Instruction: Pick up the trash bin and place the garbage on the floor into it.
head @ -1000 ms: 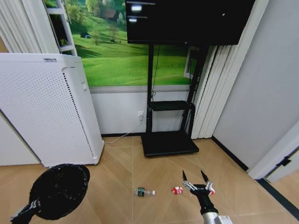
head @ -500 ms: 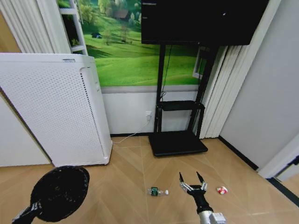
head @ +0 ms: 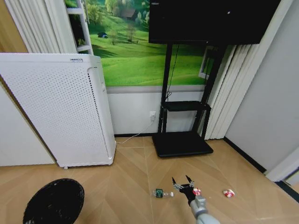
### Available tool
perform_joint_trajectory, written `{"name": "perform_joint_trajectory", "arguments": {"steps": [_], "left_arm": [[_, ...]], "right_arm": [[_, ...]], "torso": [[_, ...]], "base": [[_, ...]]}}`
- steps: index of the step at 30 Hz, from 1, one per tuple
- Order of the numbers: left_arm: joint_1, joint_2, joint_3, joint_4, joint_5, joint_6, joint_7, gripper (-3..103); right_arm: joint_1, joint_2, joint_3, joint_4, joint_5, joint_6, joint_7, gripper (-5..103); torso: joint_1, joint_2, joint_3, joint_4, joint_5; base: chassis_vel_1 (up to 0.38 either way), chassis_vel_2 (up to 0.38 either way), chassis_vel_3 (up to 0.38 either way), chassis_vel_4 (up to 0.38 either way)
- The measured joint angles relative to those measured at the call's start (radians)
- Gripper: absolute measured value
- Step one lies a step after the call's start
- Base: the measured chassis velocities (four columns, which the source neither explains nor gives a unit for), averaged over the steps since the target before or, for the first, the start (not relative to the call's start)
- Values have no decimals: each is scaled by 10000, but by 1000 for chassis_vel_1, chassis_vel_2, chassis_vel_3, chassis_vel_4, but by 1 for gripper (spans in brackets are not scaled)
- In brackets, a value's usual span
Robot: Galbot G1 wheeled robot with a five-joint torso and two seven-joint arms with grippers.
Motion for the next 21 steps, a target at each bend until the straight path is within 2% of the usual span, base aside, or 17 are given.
{"name": "perform_joint_trajectory", "arguments": {"steps": [3, 6, 8, 10, 11, 12, 13, 17, 21], "left_arm": [[10, -133, 7, -62, 110, 54, -96, 2], [-2, -201, 38, -122, 184, 79, -140, 2], [4, -304, 103, -208, 279, 73, -113, 2], [4, -304, 103, -208, 279, 73, -113, 2], [6, -344, 144, -198, 293, -32, 36, 2], [6, -344, 144, -198, 293, -32, 36, 2], [64, -358, 150, -192, 333, -111, 144, 2], [193, -427, 153, -213, 390, -179, 217, 2], [245, -489, 152, -232, 467, -199, 200, 2]], "right_arm": [[516, -392, -549, -997, -379, -111, -543, 100], [680, -750, -764, -1244, -652, -144, -851, 100], [1035, -1656, -1082, -1557, -1236, -174, -1819, 100], [1035, -1656, -1082, -1557, -1236, -174, -1819, 100], [1338, -2106, -1297, -1715, -1618, -172, -2482, 100], [1338, -2106, -1297, -1715, -1618, -172, -2482, 100], [1633, -2318, -1546, -1871, -1835, -179, -2942, 100], [2441, -2305, -2299, -2386, -2161, -218, -3485, 100], [2910, -2038, -2832, -2850, -2350, -220, -3564, 100]], "torso": [[0, 0, 0, -1, -1], [0, 0, 0, -2, 0], [0, 0, 0, -3, -5], [0, 0, 0, -3, -5], [0, 0, -1, -3, -6], [0, 0, -1, -3, -6], [1, 0, 0, -4, -4], [0, 0, 0, -1, -3], [0, -1, 0, -2, -3]], "base": [[0, 0, 0, 0], [0, 0, 0, 0], [0, 0, 0, 0], [0, 0, 0, 0], [0, 0, 0, 0], [0, 0, 0, 0], [0, 0, 0, 0], [0, 0, 0, 0], [0, 0, 0, 0]]}}
